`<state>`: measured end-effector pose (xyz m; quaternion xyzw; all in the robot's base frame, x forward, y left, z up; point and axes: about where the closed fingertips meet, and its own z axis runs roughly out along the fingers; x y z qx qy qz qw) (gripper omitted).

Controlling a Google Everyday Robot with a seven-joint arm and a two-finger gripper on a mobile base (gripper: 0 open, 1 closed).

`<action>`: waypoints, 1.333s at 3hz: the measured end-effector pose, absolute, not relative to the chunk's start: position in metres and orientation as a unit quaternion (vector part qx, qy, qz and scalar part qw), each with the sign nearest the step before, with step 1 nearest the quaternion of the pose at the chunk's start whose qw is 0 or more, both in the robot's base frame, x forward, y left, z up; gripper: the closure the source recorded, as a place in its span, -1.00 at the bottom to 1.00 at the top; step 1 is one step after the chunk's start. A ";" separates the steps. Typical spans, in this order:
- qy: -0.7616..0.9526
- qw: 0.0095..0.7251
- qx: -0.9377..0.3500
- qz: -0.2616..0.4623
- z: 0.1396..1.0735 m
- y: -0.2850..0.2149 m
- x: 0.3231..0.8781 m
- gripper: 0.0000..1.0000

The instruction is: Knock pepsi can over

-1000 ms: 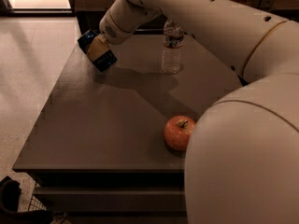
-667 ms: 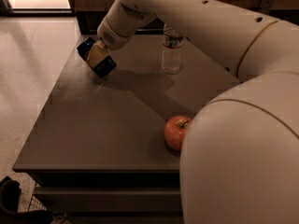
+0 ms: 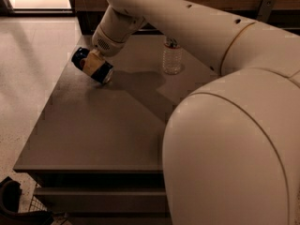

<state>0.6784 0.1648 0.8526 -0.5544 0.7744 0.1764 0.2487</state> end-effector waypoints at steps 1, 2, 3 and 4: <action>0.774 0.247 -0.555 0.177 0.851 0.166 0.678 0.68; 0.774 0.245 -0.556 0.178 0.849 0.168 0.677 0.21; 0.774 0.245 -0.557 0.178 0.850 0.168 0.677 -0.26; 0.773 0.244 -0.557 0.178 0.848 0.170 0.676 -0.72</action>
Offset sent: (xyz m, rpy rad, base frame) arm -0.0007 0.0016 -0.0016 -0.0012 0.0025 0.0028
